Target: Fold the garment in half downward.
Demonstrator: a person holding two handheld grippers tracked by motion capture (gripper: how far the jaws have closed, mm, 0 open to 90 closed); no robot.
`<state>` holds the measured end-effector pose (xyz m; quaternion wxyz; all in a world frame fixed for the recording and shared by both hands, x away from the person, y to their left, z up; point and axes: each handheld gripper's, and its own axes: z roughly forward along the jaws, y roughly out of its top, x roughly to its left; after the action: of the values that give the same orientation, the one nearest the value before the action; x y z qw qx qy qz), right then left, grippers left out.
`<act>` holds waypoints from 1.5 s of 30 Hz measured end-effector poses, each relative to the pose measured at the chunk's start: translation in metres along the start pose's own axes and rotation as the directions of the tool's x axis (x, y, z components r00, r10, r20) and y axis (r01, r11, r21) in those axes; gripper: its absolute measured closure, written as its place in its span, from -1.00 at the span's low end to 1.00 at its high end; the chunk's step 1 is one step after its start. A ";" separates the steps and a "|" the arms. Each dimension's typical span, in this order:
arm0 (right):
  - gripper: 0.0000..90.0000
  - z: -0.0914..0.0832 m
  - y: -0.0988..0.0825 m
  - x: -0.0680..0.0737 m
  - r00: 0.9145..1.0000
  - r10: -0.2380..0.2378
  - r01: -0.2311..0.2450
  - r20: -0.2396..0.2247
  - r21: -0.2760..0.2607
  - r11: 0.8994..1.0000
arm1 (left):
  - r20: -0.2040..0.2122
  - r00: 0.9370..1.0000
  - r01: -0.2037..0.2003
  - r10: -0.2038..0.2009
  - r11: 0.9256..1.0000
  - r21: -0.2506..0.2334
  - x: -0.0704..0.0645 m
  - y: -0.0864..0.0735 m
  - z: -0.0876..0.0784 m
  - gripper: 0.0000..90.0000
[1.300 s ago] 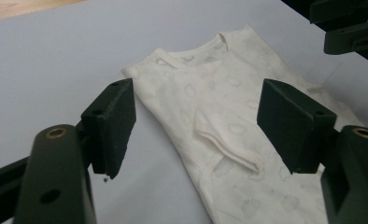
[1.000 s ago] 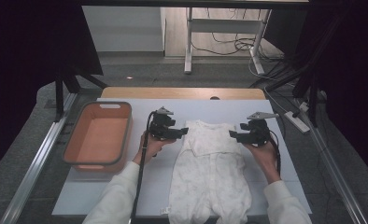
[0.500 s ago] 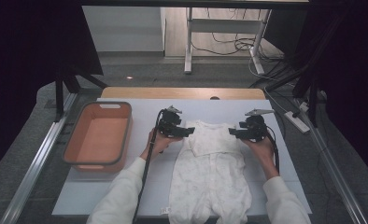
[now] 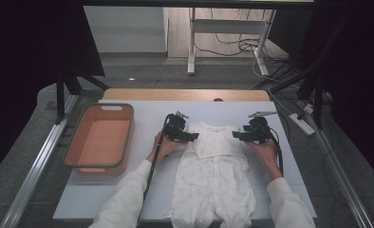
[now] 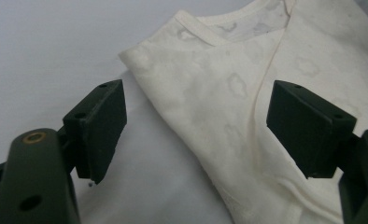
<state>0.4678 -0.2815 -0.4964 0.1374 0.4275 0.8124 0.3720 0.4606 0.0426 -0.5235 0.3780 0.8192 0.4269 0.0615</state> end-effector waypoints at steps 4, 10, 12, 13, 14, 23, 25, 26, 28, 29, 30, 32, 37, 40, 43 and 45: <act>-0.29 0.011 -0.003 -0.001 1.000 -0.008 0.008 0.005 0.039 0.999 | -0.001 1.000 0.002 -0.002 1.000 0.006 0.002 -0.001 0.003 -0.54; -0.28 0.015 -0.004 -0.005 1.000 0.007 -0.007 0.003 0.040 0.999 | -0.005 1.000 0.006 -0.005 1.000 0.015 0.006 -0.003 0.006 -0.49; -0.28 0.015 -0.004 -0.005 1.000 0.006 -0.006 0.003 0.043 0.999 | 0.000 1.000 0.002 -0.002 1.000 0.020 0.005 -0.004 0.008 -0.47; -0.27 0.017 -0.004 -0.005 1.000 0.007 -0.008 0.004 0.044 0.999 | -0.005 1.000 -0.001 0.001 1.000 0.019 0.004 -0.004 0.009 -0.45; -0.24 0.020 -0.006 -0.004 1.000 0.004 -0.004 0.004 0.055 0.998 | -0.004 1.000 0.003 -0.003 1.000 0.012 0.003 -0.004 0.009 -0.39; 0.46 0.026 -0.006 0.012 0.998 -0.056 0.056 -0.002 0.058 0.997 | 0.019 1.000 -0.022 0.022 1.000 -0.004 -0.006 -0.005 0.013 0.39; 0.72 0.027 -0.006 0.016 0.997 -0.069 0.070 -0.018 0.059 0.996 | 0.035 0.999 -0.025 0.025 1.000 0.000 -0.006 -0.006 0.014 0.69; 0.80 0.027 -0.005 0.017 0.997 -0.070 0.071 -0.023 0.059 0.996 | 0.039 0.999 -0.033 0.032 0.999 0.000 -0.007 -0.006 0.014 0.77; 0.86 0.027 -0.005 0.018 0.997 -0.078 0.079 -0.013 0.059 0.995 | 0.038 0.999 -0.035 0.035 0.999 -0.005 -0.008 -0.006 0.013 0.83; 0.88 0.025 -0.004 0.018 0.996 -0.091 0.091 -0.010 0.056 0.994 | 0.041 0.998 -0.041 0.041 0.999 -0.017 -0.008 -0.005 0.010 0.88; 0.89 0.023 -0.003 0.017 0.996 -0.087 0.087 -0.012 0.046 0.995 | 0.044 0.998 -0.042 0.044 0.999 -0.025 -0.008 -0.005 0.008 0.89; 0.89 0.019 -0.001 0.016 0.996 -0.087 0.087 -0.010 0.026 0.996 | 0.046 0.998 -0.037 0.039 0.998 -0.049 -0.007 -0.003 0.002 0.89; 0.89 0.005 0.008 0.017 0.996 -0.091 0.090 -0.019 -0.043 0.995 | 0.040 0.998 -0.037 0.042 0.993 -0.116 -0.007 0.001 -0.020 0.89; 0.89 0.000 0.012 0.019 0.995 -0.098 0.096 -0.024 -0.069 0.993 | 0.038 0.999 -0.033 0.038 0.990 -0.139 -0.006 0.001 -0.029 0.89; 0.89 -0.007 0.022 0.025 0.992 -0.118 0.113 -0.037 -0.118 0.987 | 0.035 0.999 -0.014 0.021 0.984 -0.177 -0.004 0.001 -0.045 0.89; 0.89 -0.011 0.028 0.028 0.991 -0.128 0.121 -0.043 -0.136 0.983 | 0.032 0.999 -0.007 0.013 0.981 -0.193 -0.003 0.000 -0.053 0.89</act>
<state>0.4613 -0.2542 -0.4664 0.1674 0.3561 0.8142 0.4269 0.4367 0.0706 -0.4850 0.4625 0.7818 0.4083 0.0908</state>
